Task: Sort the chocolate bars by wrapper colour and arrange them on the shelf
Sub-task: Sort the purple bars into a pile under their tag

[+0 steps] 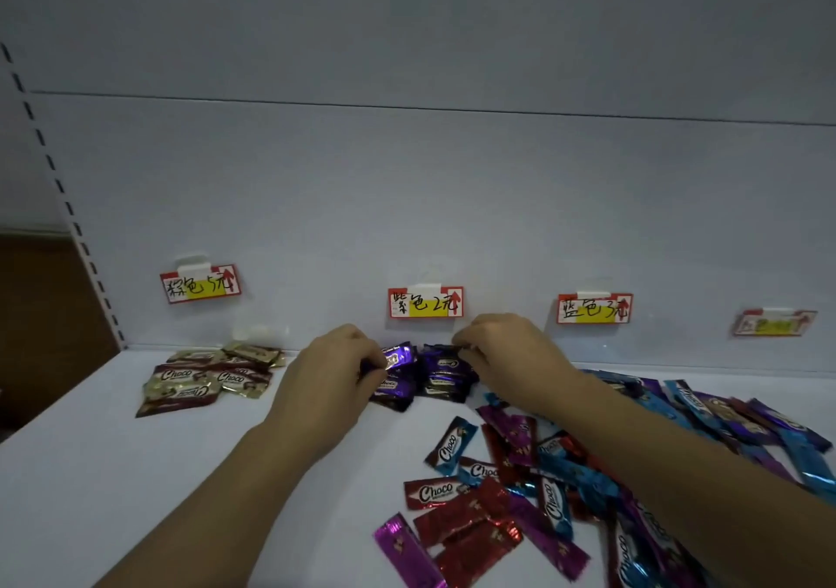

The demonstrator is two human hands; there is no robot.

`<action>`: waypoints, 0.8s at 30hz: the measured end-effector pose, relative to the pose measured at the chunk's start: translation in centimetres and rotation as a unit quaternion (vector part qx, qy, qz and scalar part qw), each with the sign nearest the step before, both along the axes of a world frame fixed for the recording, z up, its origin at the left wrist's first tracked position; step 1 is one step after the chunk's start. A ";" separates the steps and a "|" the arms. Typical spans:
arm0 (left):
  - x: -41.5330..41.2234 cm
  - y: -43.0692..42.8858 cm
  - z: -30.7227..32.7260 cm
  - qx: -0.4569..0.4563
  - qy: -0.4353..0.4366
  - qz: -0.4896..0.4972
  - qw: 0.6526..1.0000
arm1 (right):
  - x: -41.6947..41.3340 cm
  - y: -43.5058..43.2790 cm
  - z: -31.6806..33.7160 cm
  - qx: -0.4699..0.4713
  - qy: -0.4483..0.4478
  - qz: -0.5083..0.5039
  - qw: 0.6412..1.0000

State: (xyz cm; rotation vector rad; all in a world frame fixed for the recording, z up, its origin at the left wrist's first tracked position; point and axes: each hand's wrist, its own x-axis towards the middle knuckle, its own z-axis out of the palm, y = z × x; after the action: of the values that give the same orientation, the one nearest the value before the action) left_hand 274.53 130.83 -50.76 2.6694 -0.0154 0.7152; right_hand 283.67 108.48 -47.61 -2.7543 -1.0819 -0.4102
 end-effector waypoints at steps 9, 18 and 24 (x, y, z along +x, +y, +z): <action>-1.8 -3.3 0.9 0.017 0.038 -0.121 0.992 | -2.7 -7.1 1.5 0.022 0.012 -0.027 0.999; -2.9 -9.5 -1.3 0.091 0.177 -0.250 0.948 | -3.6 -15.0 0.1 0.016 0.156 -0.002 0.988; -2.3 -13.9 -1.3 0.103 0.210 -0.223 0.946 | -2.6 -19.2 2.4 0.085 0.180 0.007 0.980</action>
State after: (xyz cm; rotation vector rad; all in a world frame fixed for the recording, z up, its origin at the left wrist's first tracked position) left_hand 272.25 116.97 -52.02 2.8031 -0.5896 -0.0027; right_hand 281.10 89.27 -45.24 -2.5349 -0.9250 0.0015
